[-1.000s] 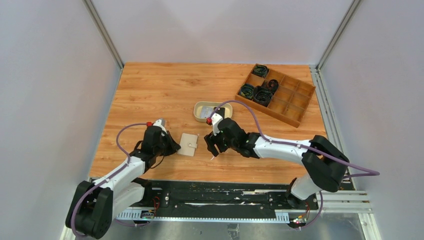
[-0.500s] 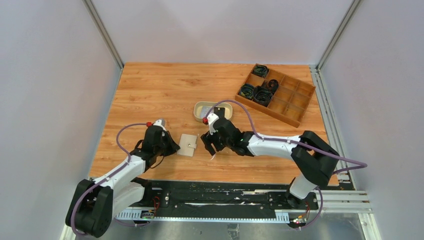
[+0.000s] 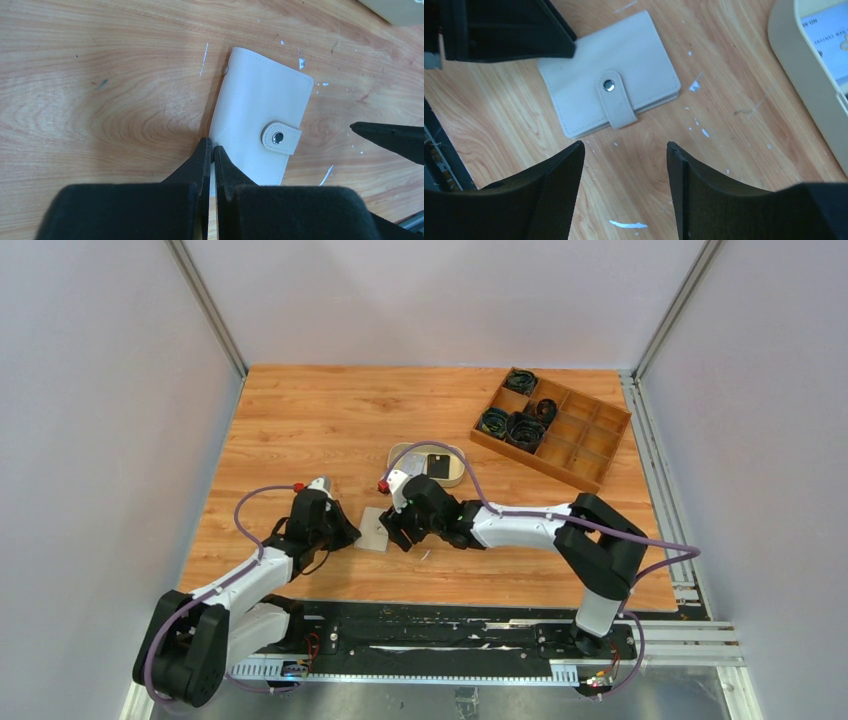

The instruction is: Take the credit cards out of the card holder

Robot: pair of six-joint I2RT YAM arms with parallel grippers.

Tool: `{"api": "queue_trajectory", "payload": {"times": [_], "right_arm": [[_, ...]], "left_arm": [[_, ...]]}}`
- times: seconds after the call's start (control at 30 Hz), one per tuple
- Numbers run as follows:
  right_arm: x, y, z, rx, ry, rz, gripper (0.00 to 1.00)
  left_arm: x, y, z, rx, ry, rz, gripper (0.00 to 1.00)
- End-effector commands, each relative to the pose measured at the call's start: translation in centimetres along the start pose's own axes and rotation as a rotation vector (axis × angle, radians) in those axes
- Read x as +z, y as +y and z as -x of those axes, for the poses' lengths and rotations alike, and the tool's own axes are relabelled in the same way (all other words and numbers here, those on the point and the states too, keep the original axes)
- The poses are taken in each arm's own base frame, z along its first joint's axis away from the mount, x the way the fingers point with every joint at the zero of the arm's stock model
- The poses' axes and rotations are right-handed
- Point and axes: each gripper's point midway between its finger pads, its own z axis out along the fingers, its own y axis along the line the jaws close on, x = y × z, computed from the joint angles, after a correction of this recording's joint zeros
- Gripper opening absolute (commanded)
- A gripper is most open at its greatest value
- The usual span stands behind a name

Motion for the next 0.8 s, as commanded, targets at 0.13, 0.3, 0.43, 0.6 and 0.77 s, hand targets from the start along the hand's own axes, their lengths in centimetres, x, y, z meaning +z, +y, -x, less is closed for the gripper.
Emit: {"api": "queue_trajectory", "payload": {"times": [0.13,0.3,0.43,0.6,0.77], "right_arm": [[2.0,2.4,1.7,-0.037,-0.032,0.098,0.58],[3.3,2.9,1.4,-0.033,-0.018,0.122,0.53],[4.1,3.1,1.2,-0.036,-0.007,0.125,0.52],[4.8,2.7,0.4,-0.039,0.011,0.099,0.52],[5.3,2.0,0.2,-0.042,0.005,0.054,0.52]], "left_arm": [[0.0,1.0,-0.5,0.002,0.015,0.056,0.0],[0.1,0.9,-0.8,-0.003,0.024,0.053,0.0],[0.1,1.0,-0.8,-0.008,0.024,0.052,0.0],[0.4,1.0,-1.2,-0.011,0.037,0.045,0.0],[0.5,0.7,-1.4,-0.014,0.05,0.03,0.0]]}}
